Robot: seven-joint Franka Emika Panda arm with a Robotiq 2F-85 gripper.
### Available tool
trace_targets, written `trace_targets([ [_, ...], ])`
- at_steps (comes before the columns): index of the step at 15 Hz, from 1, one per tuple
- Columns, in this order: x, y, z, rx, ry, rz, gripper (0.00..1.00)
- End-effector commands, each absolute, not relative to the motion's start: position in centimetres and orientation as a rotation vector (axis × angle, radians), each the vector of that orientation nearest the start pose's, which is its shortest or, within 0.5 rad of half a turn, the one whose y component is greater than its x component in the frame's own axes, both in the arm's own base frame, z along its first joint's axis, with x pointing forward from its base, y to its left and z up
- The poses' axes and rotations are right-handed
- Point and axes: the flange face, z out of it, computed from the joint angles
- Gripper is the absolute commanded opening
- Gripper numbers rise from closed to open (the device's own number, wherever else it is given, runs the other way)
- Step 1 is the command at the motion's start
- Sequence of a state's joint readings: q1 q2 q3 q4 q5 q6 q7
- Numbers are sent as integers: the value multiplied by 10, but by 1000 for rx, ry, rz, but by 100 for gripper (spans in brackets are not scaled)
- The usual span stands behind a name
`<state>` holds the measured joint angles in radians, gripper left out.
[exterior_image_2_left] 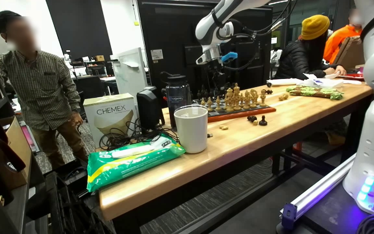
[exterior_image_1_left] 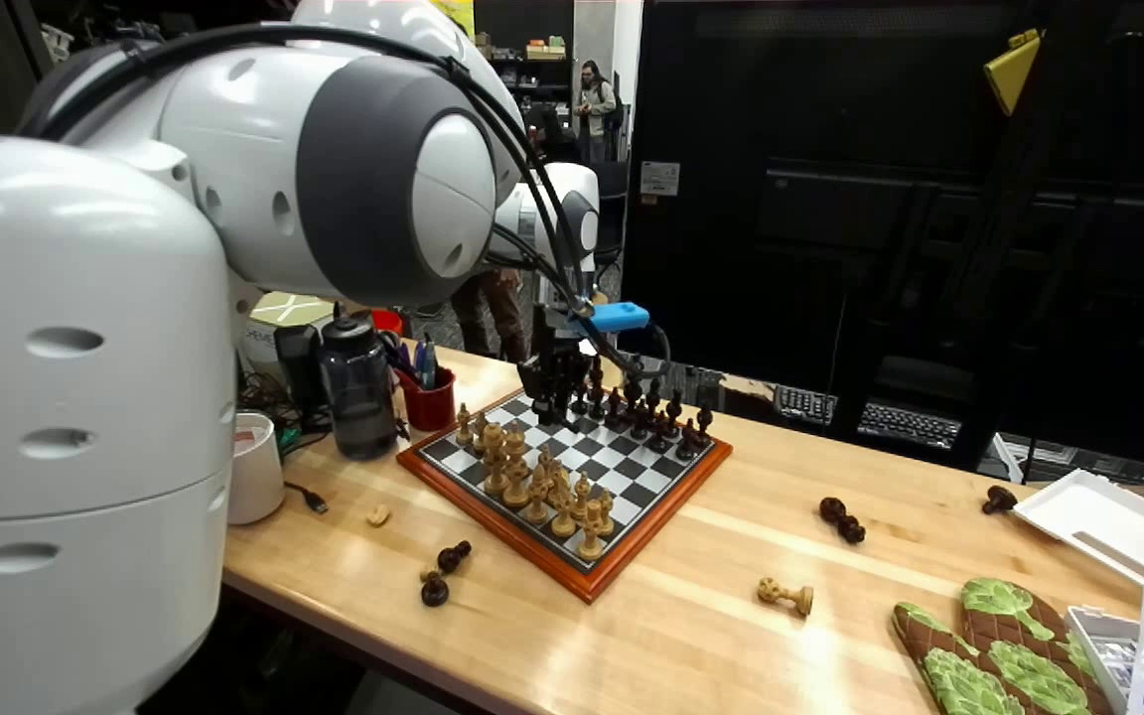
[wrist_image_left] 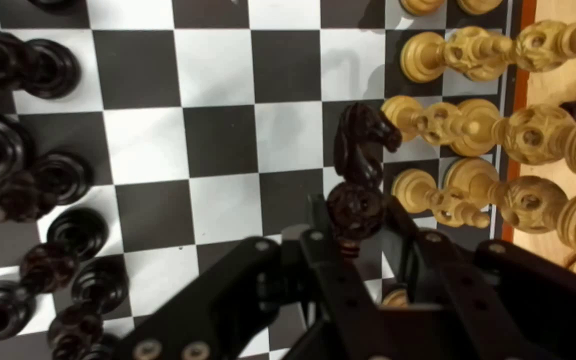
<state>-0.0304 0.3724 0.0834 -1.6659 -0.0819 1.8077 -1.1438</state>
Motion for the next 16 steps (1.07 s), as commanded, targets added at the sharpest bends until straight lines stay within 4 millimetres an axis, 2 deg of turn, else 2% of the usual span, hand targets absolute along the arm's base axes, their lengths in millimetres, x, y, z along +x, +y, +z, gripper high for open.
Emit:
trace_targets([
  [1,637,5,377,-2453,-1807,352,7],
  [8,636,-14,369,-2442,-1850,339,7],
  [10,634,-19,372,-2461,-1836,344,7],
  [16,614,-55,411,-2634,-1667,327,7],
])
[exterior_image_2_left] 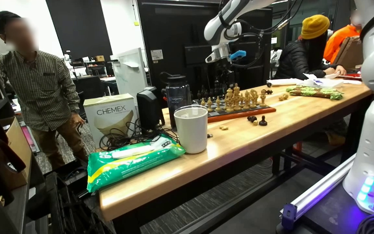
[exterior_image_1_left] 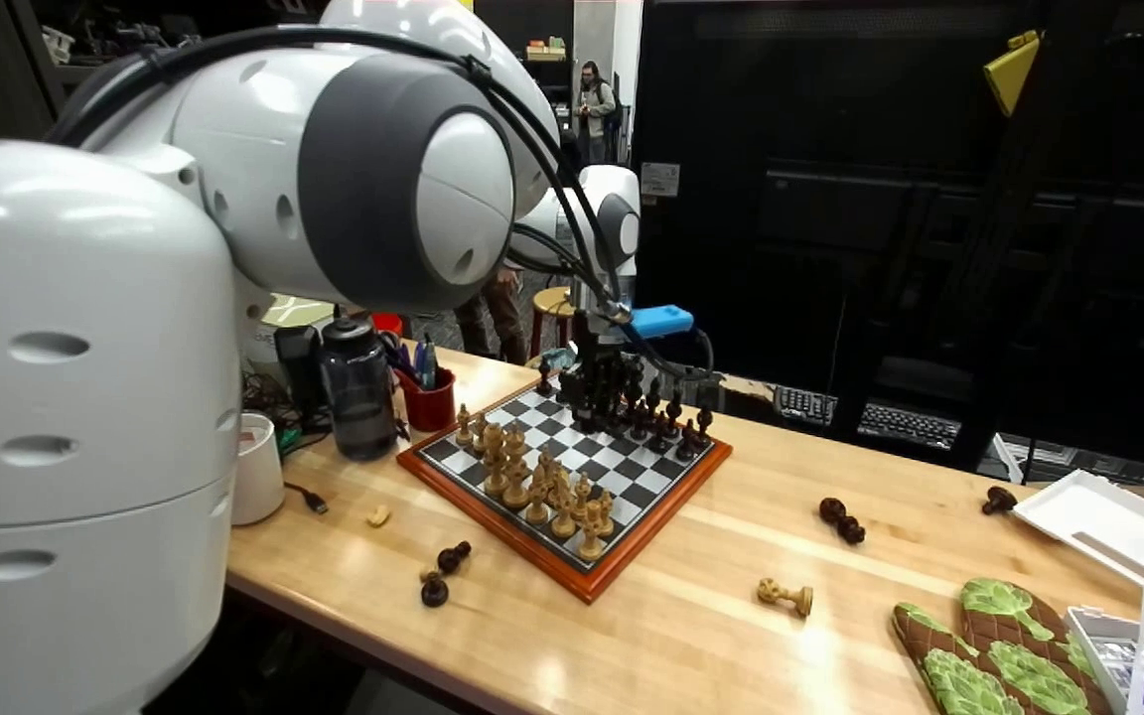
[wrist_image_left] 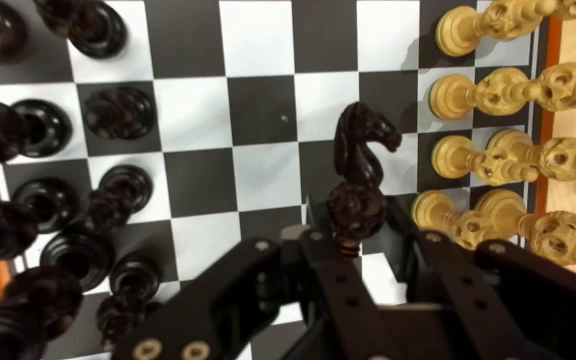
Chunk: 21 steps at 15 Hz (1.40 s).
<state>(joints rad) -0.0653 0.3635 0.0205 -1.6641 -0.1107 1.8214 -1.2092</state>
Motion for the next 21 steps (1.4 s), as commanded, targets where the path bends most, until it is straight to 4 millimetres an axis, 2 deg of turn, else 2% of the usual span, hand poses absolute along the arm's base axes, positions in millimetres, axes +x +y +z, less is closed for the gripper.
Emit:
trace_targets([
  [1,610,-63,417,-2674,-1622,316,7],
  [4,595,-95,432,-2777,-1461,270,7],
  [8,571,-141,431,-2861,-1282,210,7],
  [14,543,-197,398,-2933,-1116,118,7],
  [16,538,-209,384,-2942,-1077,95,7],
  [18,535,-211,373,-2931,-1054,78,7],
  [19,543,-213,374,-2935,-1069,130,29],
  [21,540,-214,368,-2931,-1053,123,29],
])
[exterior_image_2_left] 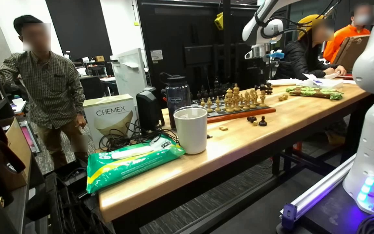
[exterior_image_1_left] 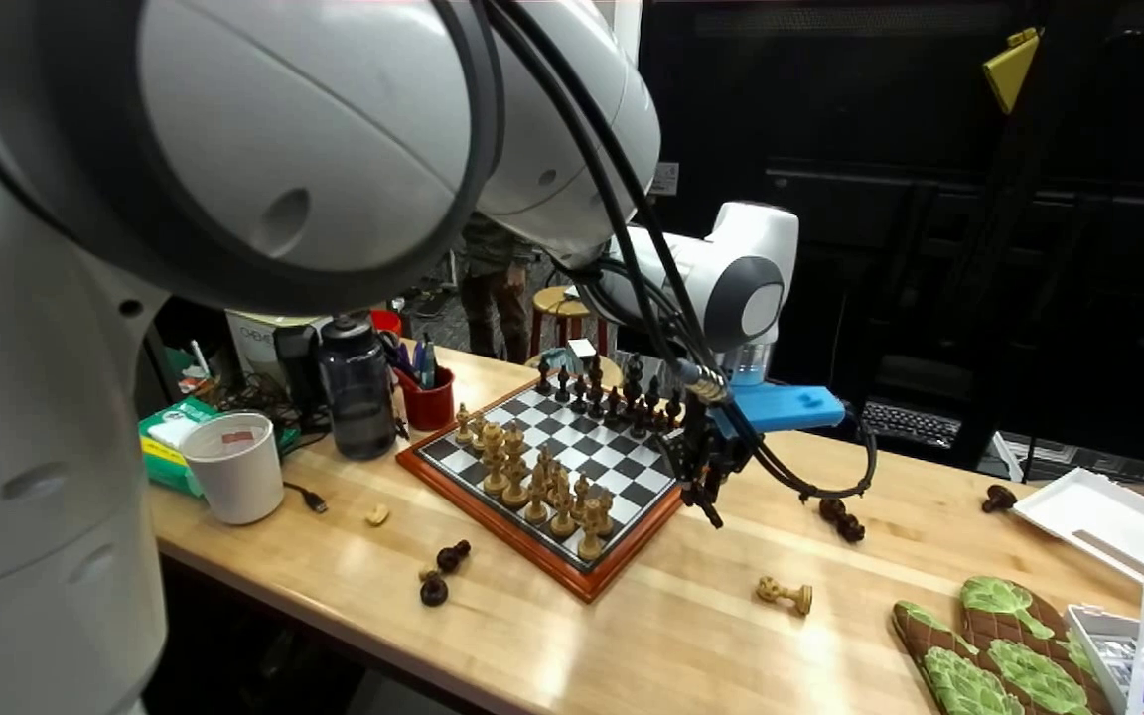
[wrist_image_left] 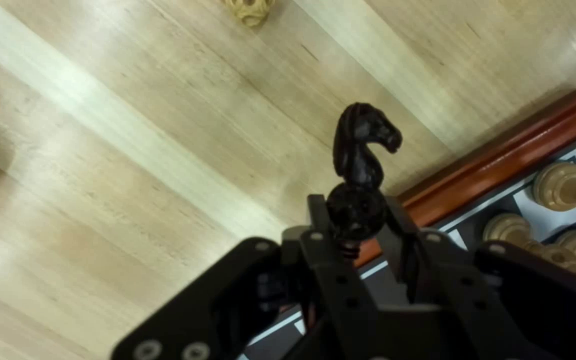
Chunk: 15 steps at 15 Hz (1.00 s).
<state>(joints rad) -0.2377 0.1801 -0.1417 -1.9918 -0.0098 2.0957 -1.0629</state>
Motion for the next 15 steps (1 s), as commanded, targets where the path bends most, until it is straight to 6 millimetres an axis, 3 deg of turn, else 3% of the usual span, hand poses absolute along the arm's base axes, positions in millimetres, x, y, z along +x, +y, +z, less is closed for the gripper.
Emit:
trace_targets([
  [1,540,-213,368,-2931,-1054,123,29],
  [6,541,-213,368,-2931,-1055,121,29],
  [7,541,-213,368,-2931,-1055,121,7],
  [15,562,-227,337,-2850,-1231,194,7],
])
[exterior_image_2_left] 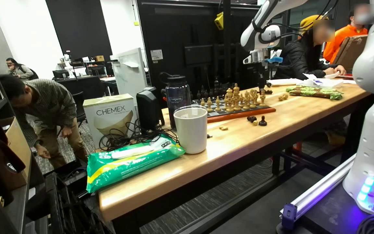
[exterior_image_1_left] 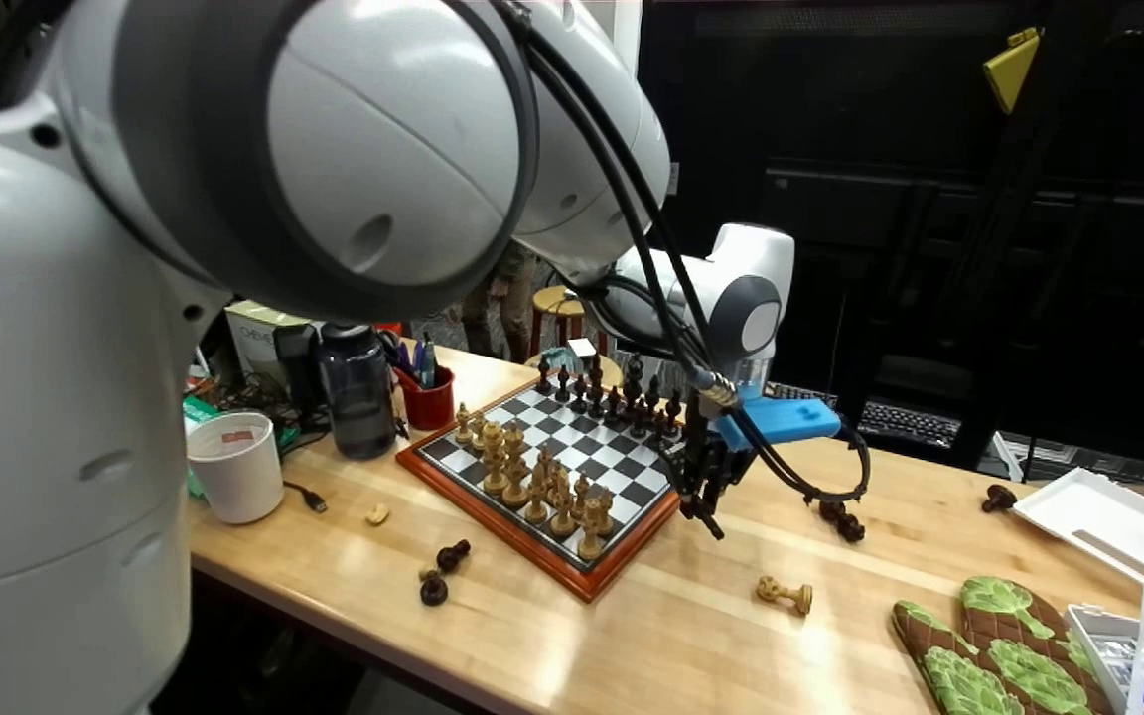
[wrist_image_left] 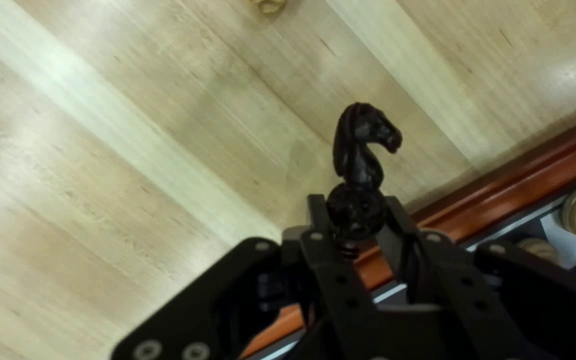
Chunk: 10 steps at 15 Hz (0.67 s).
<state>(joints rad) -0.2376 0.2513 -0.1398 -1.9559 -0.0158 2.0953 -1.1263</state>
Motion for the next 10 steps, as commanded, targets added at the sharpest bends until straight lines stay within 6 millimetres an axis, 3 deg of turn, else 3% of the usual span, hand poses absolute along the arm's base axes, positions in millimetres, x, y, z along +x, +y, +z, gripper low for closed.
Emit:
trace_targets([
  [1,564,-232,336,-2842,-1251,195,7],
  [10,561,-299,347,-2765,-1363,150,7],
])
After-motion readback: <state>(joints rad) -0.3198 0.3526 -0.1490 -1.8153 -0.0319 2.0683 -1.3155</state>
